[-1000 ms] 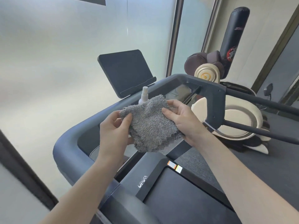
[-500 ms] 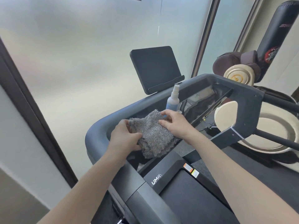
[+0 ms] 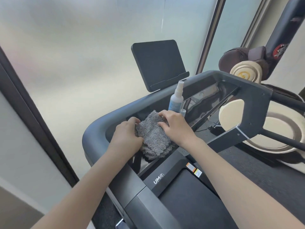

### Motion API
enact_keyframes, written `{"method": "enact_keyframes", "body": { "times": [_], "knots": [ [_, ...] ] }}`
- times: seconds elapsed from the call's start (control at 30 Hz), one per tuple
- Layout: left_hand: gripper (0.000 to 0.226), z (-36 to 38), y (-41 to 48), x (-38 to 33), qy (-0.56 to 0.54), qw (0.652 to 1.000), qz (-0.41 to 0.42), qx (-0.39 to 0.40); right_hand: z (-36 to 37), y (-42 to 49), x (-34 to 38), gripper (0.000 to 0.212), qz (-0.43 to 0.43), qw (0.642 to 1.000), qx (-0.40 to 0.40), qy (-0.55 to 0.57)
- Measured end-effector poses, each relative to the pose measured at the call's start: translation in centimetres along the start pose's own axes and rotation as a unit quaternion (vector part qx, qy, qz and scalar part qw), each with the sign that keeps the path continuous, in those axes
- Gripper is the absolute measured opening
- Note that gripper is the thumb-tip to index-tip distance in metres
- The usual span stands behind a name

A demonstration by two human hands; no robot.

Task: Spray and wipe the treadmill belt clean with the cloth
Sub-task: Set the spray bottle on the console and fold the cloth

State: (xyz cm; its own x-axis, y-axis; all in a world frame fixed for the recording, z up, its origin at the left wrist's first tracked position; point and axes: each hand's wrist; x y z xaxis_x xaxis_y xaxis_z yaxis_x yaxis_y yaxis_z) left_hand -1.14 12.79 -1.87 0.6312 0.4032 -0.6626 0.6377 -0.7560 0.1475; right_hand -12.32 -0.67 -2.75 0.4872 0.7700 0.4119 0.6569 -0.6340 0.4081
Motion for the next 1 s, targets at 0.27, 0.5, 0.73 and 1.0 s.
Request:
{"method": "enact_keyframes", "body": {
  "times": [0.27, 0.5, 0.73, 1.0],
  "knots": [
    [0.041, -0.2, -0.1, 0.5, 0.107, 0.993, 0.047, -0.024, 0.4, -1.1, -0.3, 0.041, -0.075, 0.994, -0.041, -0.064],
    [0.027, -0.9, -0.2, 0.8, 0.072, 0.97, 0.232, -0.022, -1.6, -5.2, -0.6, 0.025, -0.117, 0.987, -0.027, 0.106],
    [0.017, -0.9, 0.9, 1.4, 0.074, 0.954, 0.27, 0.11, -0.9, -7.3, -0.3, 0.015, -0.113, 0.983, -0.029, 0.139],
    [0.008, -0.7, 0.9, 1.2, 0.08, 0.951, 0.285, 0.083, -0.2, -7.4, 0.4, 0.006, -0.086, 0.985, -0.08, 0.127]
  ]
}}
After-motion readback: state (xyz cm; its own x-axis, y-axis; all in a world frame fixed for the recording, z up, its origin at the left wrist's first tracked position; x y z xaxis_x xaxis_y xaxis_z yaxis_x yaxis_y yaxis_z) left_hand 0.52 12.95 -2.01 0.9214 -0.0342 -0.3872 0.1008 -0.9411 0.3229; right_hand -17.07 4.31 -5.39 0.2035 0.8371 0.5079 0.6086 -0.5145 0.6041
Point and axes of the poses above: each hand's wrist, its own y-axis towards the middle knuckle, its own z-axis out of the palm, x = y × z, and after that the axes turned 7 degrees about -x, right-handed
